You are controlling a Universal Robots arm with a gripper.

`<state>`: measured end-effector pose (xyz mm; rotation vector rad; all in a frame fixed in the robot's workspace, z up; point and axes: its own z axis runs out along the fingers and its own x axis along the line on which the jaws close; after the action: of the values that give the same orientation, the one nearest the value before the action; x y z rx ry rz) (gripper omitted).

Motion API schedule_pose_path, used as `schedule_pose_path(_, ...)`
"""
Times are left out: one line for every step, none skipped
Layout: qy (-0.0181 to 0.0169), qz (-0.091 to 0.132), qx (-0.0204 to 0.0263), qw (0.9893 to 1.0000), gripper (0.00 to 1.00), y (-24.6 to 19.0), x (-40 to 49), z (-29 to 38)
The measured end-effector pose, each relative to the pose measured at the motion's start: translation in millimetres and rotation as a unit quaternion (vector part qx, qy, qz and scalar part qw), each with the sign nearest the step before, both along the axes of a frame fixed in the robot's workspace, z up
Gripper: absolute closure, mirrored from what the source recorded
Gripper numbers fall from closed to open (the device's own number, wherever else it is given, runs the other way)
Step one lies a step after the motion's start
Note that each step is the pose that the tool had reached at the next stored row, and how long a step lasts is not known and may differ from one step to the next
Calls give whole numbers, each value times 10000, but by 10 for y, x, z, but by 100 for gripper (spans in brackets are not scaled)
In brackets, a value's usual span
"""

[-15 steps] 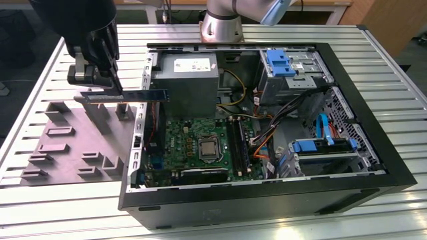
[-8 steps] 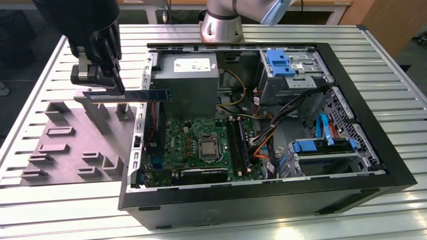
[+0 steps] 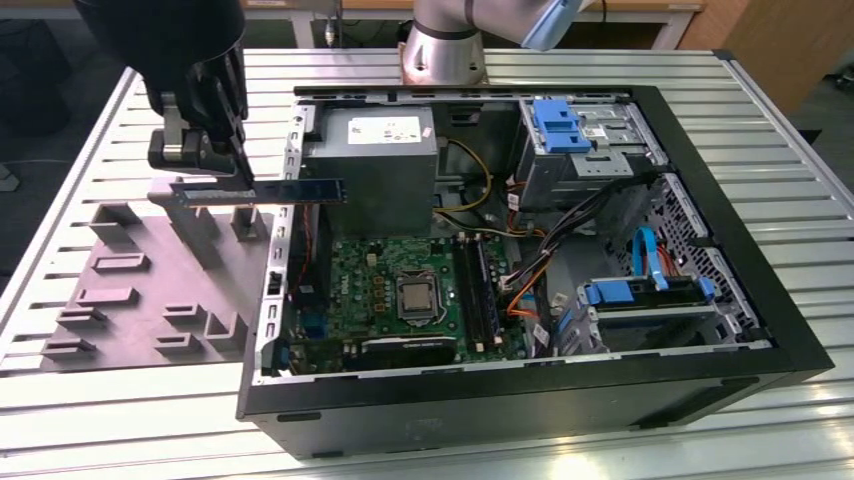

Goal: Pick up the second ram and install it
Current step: 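Pick up the second ram and move it above second insertion slot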

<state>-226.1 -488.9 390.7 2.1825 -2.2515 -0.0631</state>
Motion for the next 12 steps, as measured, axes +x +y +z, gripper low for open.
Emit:
schedule_pose_path(0, 0, 0, 10000, 88, 0, 4, 1)
schedule_pose_path(0, 0, -1, 10000, 88, 0, 8, 1)
schedule_pose_path(1, 0, -1, 10000, 88, 0, 11, 1)
schedule_pose_path(0, 0, -1, 10000, 88, 0, 15, 1)
schedule_pose_path(0, 0, 0, 10000, 88, 0, 19, 0)
schedule_pose_path(0, 0, 0, 10000, 88, 0, 23, 0)
schedule_pose_path(1, 0, -1, 10000, 88, 0, 27, 1)
schedule_pose_path(0, 0, -1, 10000, 88, 0, 31, 1)
schedule_pose_path(0, 0, -1, 10000, 88, 0, 34, 1)
schedule_pose_path(0, 0, 0, 10000, 88, 0, 37, 0)
schedule_pose_path(0, 0, 0, 10000, 88, 0, 41, 0)
schedule_pose_path(0, 0, 0, 10000, 88, 0, 44, 1)
